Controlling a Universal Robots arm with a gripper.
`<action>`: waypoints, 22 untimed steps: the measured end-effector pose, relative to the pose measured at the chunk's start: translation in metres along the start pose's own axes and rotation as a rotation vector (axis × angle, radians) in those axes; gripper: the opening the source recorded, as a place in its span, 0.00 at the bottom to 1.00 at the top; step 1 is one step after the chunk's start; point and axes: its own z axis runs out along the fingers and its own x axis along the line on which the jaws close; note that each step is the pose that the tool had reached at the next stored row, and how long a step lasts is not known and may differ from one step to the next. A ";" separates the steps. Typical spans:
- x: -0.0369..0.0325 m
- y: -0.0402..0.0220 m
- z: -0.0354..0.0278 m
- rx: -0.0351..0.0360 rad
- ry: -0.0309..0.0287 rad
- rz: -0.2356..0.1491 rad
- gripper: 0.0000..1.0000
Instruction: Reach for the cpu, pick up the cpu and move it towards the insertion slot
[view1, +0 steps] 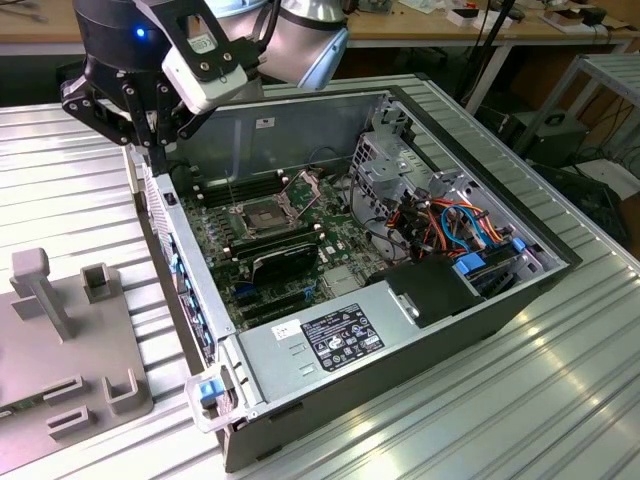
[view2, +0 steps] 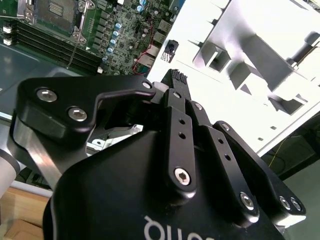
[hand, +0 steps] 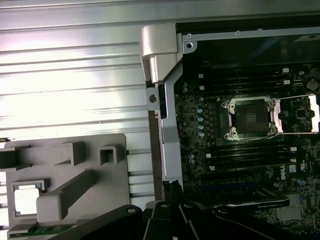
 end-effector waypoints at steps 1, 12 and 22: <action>0.0004 0.0000 0.0001 -0.0001 0.0000 0.000 0.11; 0.0066 -0.0005 0.0008 -0.0001 0.0000 0.000 0.11; 0.0116 -0.0009 0.0011 -0.0001 0.0000 0.000 0.11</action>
